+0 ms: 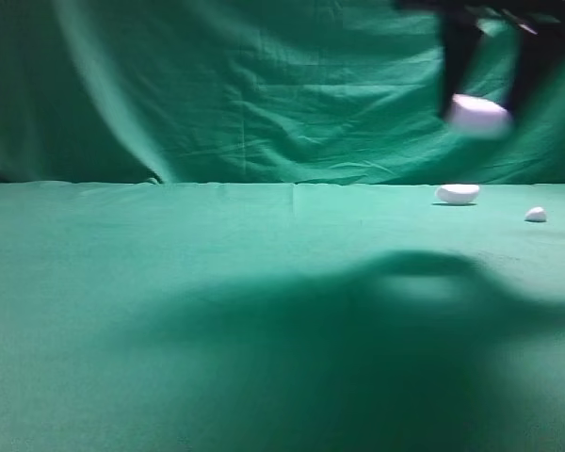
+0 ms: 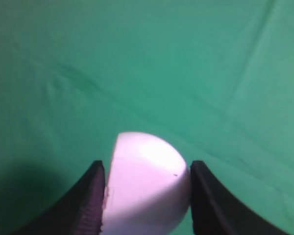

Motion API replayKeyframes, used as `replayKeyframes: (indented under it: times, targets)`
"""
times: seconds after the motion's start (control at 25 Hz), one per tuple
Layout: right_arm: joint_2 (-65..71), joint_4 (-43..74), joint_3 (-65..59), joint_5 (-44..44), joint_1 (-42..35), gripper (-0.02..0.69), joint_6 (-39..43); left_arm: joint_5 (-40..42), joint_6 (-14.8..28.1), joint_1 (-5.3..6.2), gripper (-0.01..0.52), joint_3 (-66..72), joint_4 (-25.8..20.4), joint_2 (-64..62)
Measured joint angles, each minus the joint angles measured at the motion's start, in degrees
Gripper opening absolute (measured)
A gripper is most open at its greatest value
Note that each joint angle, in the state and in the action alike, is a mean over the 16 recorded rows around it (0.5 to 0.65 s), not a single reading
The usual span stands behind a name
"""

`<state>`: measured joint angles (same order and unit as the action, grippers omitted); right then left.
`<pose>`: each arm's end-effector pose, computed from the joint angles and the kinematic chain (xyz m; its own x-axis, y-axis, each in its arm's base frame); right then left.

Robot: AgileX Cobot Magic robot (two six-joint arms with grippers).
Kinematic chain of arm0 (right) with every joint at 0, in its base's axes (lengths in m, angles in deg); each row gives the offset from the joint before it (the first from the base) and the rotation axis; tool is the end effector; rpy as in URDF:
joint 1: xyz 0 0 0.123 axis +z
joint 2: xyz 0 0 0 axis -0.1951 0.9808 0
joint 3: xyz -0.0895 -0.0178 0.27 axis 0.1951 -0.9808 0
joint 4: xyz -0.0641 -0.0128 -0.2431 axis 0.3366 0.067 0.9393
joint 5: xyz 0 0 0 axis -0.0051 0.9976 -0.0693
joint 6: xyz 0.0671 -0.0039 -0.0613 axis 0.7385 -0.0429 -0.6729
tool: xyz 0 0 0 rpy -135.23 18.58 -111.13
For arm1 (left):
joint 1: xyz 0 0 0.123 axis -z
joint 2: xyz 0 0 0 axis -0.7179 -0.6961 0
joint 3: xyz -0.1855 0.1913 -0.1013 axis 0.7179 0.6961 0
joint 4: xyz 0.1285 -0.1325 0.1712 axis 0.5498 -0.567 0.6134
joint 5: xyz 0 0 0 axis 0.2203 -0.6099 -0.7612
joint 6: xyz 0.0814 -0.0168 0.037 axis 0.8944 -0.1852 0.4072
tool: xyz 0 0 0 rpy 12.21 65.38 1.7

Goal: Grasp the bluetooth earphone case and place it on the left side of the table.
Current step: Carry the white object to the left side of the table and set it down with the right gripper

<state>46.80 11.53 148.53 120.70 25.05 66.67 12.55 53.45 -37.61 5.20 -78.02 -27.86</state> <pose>0.3453 0.2538 0.2796 -0.7824 -0.4101 -0.4687 -0.4932 0.8675 0.0643 0.0523 -0.0095 0.1774 -0.2551 0.0241 -0.9666 0.1599 0.9870 -0.0176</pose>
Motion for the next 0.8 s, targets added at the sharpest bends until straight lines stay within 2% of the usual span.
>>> replayKeyframes:
  times: [0.4, 0.64, 0.8]
  targets:
    - [20.21, -1.76, 23.04, 3.54, 12.36, 0.314, -5.31, 0.0, 0.0, 0.0, 0.0, 0.0, 0.0, 0.0]
    - [27.28, -1.95, 27.91, 1.03, 15.98, 0.314, -7.16, 0.0, 0.0, 0.0, 0.0, 0.0, 0.0, 0.0]
    - [29.33, -2.21, 28.59, -1.13, 17.12, 0.346, -7.93, 0.0, 0.0, 0.0, 0.0, 0.0, 0.0, 0.0]
